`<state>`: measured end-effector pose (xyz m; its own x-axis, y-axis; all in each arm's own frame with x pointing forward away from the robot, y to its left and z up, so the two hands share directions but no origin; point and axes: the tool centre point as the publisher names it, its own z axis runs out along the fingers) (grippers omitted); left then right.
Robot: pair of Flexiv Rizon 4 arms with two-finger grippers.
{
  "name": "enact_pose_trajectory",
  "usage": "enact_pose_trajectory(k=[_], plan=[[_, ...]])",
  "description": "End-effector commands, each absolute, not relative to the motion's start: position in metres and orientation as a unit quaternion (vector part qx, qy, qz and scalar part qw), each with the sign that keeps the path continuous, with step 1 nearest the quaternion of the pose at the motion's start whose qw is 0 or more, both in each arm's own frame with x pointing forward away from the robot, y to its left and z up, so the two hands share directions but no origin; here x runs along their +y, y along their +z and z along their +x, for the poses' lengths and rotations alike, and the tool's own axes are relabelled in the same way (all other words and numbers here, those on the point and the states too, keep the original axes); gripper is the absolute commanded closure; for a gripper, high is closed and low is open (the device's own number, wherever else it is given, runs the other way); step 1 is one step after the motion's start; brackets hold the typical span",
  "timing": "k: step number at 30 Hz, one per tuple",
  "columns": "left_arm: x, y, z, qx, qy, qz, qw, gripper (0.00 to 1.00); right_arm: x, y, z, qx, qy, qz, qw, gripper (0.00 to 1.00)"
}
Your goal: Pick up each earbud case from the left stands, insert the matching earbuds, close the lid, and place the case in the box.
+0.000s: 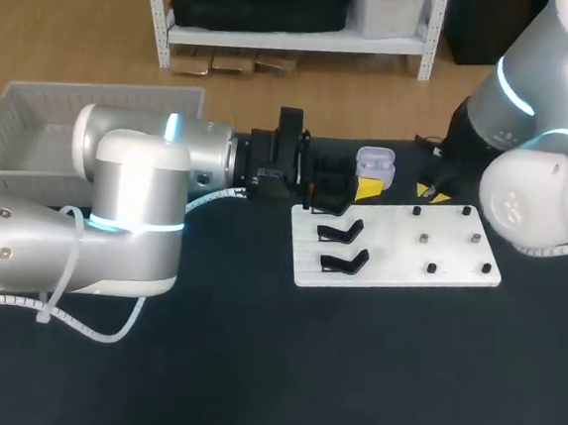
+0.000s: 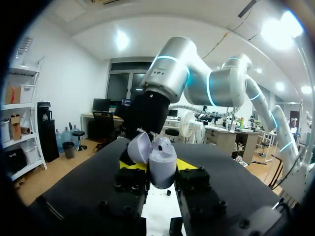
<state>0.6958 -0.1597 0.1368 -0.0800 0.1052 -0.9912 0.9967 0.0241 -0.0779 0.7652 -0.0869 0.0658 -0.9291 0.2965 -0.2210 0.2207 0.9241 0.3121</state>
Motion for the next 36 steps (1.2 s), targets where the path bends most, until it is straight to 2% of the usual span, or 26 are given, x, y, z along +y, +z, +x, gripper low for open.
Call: enact_pose_trajectory(k=[1, 7, 18, 36], plan=[[-0.160, 0.135, 0.695, 0.548, -0.486, 0.499, 0.462, 1.00, -0.102, 0.120, 0.732, 0.972, 0.137, 0.132, 0.136, 1.00], [-0.160, 0.135, 0.695, 0.548, -0.486, 0.499, 0.462, 1.00, -0.095, 0.182, 0.700, 0.978, 0.136, 0.083, 0.134, 1.00], [-0.160, 0.135, 0.695, 0.548, -0.486, 0.499, 0.462, 1.00, -0.043, 0.243, 0.662, 0.978, 0.117, -0.074, 0.153, 1.00], [-0.160, 0.135, 0.695, 0.548, -0.486, 0.499, 0.462, 1.00, 0.005, 0.226, 0.654, 0.975, 0.100, -0.167, 0.109, 1.00]])
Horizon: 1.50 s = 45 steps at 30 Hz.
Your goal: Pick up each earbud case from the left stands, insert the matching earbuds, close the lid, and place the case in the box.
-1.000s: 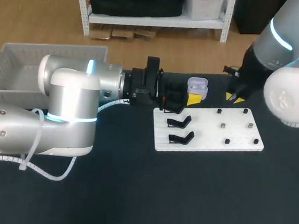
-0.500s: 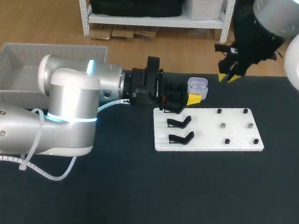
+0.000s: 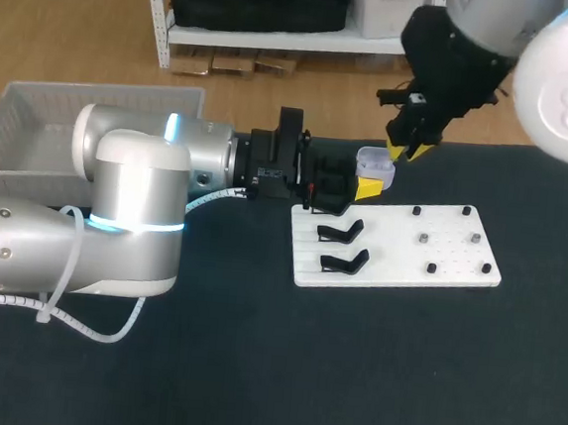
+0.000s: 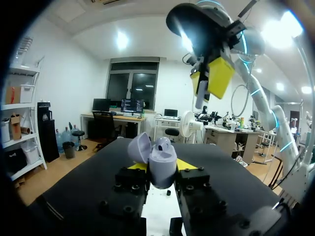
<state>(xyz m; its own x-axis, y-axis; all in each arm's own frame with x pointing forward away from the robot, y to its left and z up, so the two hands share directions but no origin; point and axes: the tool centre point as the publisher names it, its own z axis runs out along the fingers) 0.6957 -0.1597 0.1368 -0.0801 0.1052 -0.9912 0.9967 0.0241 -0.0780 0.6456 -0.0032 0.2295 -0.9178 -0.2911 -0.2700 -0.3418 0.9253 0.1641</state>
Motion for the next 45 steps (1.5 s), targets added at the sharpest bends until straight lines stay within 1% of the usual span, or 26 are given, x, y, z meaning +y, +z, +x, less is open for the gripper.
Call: enact_pose_trajectory(k=[1, 15, 26, 45], plan=[[-0.160, 0.135, 0.695, 0.548, -0.486, 0.499, 0.462, 1.00, 0.007, 0.224, 0.655, 0.975, 0.099, -0.169, 0.107, 1.00], [-0.160, 0.135, 0.695, 0.548, -0.486, 0.499, 0.462, 1.00, 0.024, 0.207, 0.666, 0.970, 0.095, -0.202, 0.096, 1.00], [-0.160, 0.135, 0.695, 0.548, -0.486, 0.499, 0.462, 1.00, 0.022, 0.197, 0.673, 0.966, 0.091, -0.227, 0.087, 1.00], [-0.160, 0.135, 0.695, 0.548, -0.486, 0.499, 0.462, 1.00, 0.022, 0.190, 0.683, 0.967, 0.088, -0.224, 0.086, 1.00]])
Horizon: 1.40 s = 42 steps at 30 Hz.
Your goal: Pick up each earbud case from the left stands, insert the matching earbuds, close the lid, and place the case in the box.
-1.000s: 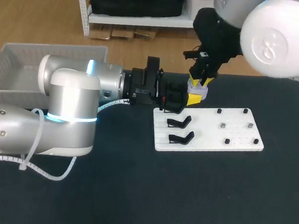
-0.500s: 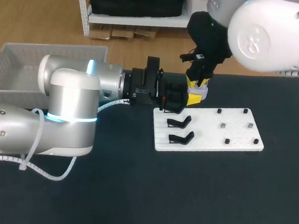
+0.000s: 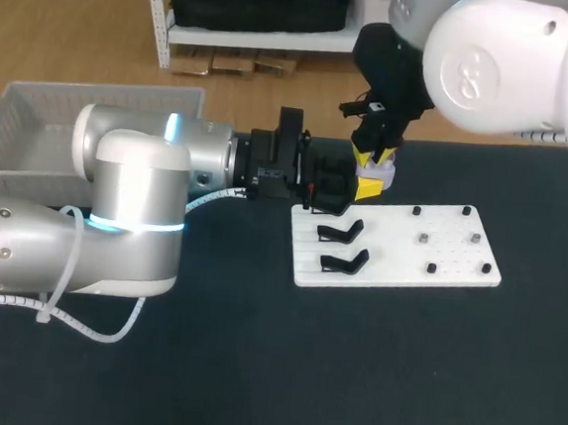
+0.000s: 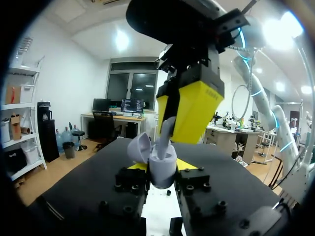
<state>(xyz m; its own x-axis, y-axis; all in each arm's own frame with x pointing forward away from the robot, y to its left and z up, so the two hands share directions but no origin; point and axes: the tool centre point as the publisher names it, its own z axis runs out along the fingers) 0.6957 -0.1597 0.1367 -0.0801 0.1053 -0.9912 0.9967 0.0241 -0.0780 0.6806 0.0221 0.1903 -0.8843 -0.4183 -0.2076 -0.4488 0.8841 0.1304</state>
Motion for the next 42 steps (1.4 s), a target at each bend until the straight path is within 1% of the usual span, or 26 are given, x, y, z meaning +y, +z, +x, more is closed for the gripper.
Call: enact_pose_trajectory(k=[1, 42], plan=[[-0.160, 0.135, 0.695, 0.548, -0.486, 0.499, 0.462, 1.00, 0.022, 0.190, 0.684, 0.967, 0.088, -0.224, 0.086, 1.00], [-0.160, 0.135, 0.695, 0.548, -0.486, 0.499, 0.462, 1.00, 0.019, 0.178, 0.683, 0.970, 0.083, -0.218, 0.071, 1.00]])
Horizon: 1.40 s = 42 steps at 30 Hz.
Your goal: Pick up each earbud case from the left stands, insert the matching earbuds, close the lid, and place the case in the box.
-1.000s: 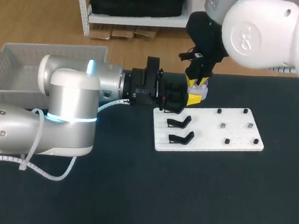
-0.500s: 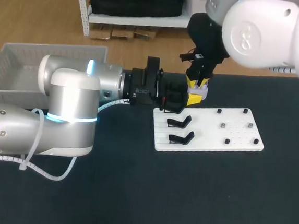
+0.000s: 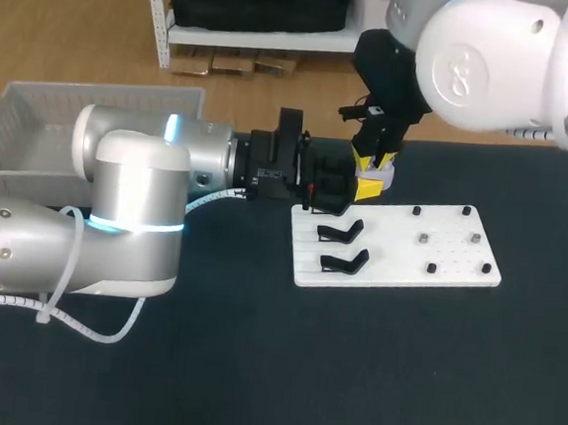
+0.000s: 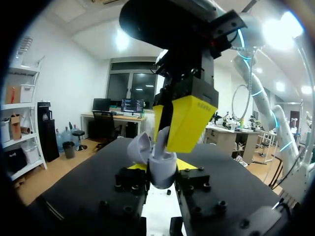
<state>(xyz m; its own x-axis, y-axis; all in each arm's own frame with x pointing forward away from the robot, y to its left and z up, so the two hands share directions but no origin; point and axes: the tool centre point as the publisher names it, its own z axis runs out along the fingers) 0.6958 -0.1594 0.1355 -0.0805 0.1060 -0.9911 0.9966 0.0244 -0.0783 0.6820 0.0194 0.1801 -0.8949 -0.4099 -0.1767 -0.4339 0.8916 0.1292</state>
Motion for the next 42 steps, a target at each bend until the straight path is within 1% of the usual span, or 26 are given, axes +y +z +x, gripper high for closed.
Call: enact_pose_trajectory(k=[1, 2, 3, 5, 8, 10, 12, 26, 35, 38, 42], plan=[[-0.160, 0.135, 0.695, 0.548, -0.486, 0.499, 0.462, 1.00, 0.020, 0.178, 0.683, 0.970, 0.084, -0.218, 0.070, 1.00], [-0.160, 0.135, 0.695, 0.548, -0.486, 0.499, 0.462, 1.00, 0.020, 0.178, 0.682, 0.970, 0.084, -0.219, 0.070, 0.97], [-0.160, 0.135, 0.695, 0.548, -0.486, 0.499, 0.462, 1.00, 0.020, 0.178, 0.682, 0.969, 0.085, -0.220, 0.071, 0.90], [-0.160, 0.135, 0.695, 0.548, -0.486, 0.499, 0.462, 1.00, 0.020, 0.179, 0.682, 0.969, 0.085, -0.221, 0.073, 0.83], [-0.160, 0.135, 0.695, 0.548, -0.486, 0.499, 0.462, 1.00, 0.019, 0.180, 0.681, 0.969, 0.085, -0.222, 0.075, 0.80], [-0.160, 0.135, 0.695, 0.548, -0.486, 0.499, 0.462, 1.00, 0.018, 0.180, 0.681, 0.968, 0.084, -0.223, 0.075, 0.76], [-0.160, 0.135, 0.695, 0.548, -0.486, 0.499, 0.462, 1.00, 0.018, 0.180, 0.680, 0.968, 0.084, -0.224, 0.075, 0.74], [-0.160, 0.135, 0.695, 0.548, -0.486, 0.499, 0.462, 1.00, 0.014, 0.182, 0.679, 0.968, 0.084, -0.224, 0.077, 0.67], [-0.160, 0.135, 0.695, 0.548, -0.486, 0.499, 0.462, 1.00, 0.013, 0.184, 0.680, 0.968, 0.082, -0.222, 0.077, 0.67], [-0.160, 0.135, 0.695, 0.548, -0.486, 0.499, 0.462, 1.00, 0.011, 0.193, 0.680, 0.968, 0.083, -0.222, 0.086, 0.67], [-0.160, 0.135, 0.695, 0.548, -0.486, 0.499, 0.462, 1.00, 0.008, 0.214, 0.686, 0.966, 0.094, -0.212, 0.115, 0.67]])
